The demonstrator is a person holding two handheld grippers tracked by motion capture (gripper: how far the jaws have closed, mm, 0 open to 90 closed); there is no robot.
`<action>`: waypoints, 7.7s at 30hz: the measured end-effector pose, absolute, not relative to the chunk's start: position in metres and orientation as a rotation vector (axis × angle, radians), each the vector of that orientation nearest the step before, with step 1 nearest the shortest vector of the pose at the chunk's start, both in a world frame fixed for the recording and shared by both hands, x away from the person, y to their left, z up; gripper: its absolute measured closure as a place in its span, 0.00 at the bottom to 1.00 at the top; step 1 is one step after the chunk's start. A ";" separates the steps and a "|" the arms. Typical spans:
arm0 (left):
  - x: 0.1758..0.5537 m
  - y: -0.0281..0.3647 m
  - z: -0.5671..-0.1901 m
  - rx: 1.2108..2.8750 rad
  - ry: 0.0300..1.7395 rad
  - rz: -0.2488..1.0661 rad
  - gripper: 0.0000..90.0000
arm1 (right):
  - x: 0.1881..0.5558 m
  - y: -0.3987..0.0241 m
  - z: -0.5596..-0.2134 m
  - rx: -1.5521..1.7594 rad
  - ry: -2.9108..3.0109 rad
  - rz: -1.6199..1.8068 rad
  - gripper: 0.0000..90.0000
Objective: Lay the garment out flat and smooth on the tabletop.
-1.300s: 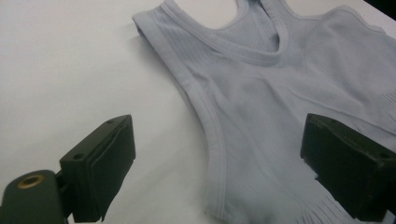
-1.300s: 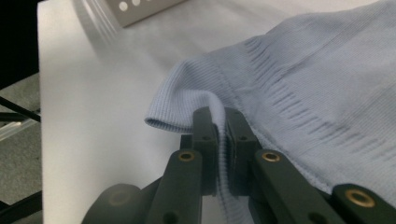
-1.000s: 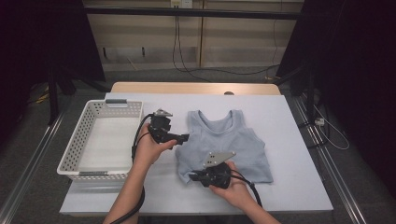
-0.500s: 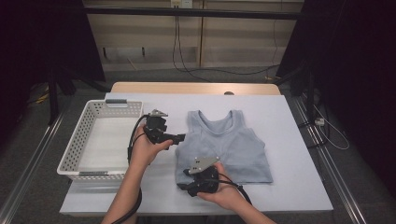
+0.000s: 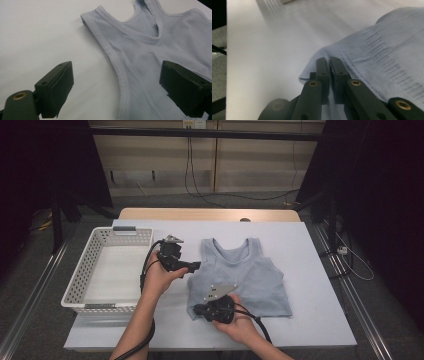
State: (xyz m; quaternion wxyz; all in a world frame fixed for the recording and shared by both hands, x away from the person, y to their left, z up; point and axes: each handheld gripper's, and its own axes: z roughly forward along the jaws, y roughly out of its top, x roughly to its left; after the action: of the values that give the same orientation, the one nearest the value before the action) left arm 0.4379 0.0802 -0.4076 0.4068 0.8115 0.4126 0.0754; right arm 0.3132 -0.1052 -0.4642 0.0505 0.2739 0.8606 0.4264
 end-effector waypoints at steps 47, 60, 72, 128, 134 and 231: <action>0.494 0.053 -0.437 2.085 1.025 0.249 0.26 | 0.292 -0.106 -0.446 0.794 2.596 1.473 0.90; 0.514 0.048 -0.452 2.090 1.043 0.239 0.37 | 0.288 -0.111 -0.440 0.781 2.581 1.495 0.90; 0.520 0.058 -0.451 2.076 1.075 0.273 0.41 | 0.286 -0.110 -0.438 0.773 2.579 1.492 0.90; 0.525 0.039 -0.443 2.033 1.274 0.060 0.93 | 0.283 -0.108 -0.440 0.723 2.582 1.459 0.89; 0.527 0.044 -0.432 2.036 1.280 0.053 0.93 | 0.282 -0.108 -0.437 0.721 2.568 1.467 0.89; 0.540 0.069 -0.398 2.054 1.343 0.078 0.94 | 0.282 -0.090 -0.424 0.685 2.505 1.520 0.89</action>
State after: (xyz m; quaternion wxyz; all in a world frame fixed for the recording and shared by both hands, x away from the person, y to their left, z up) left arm 0.5395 0.0694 -0.3984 0.3362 0.7879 0.5151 0.0299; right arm 0.2821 -0.0901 -0.4241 0.0659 0.2272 0.8306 0.5040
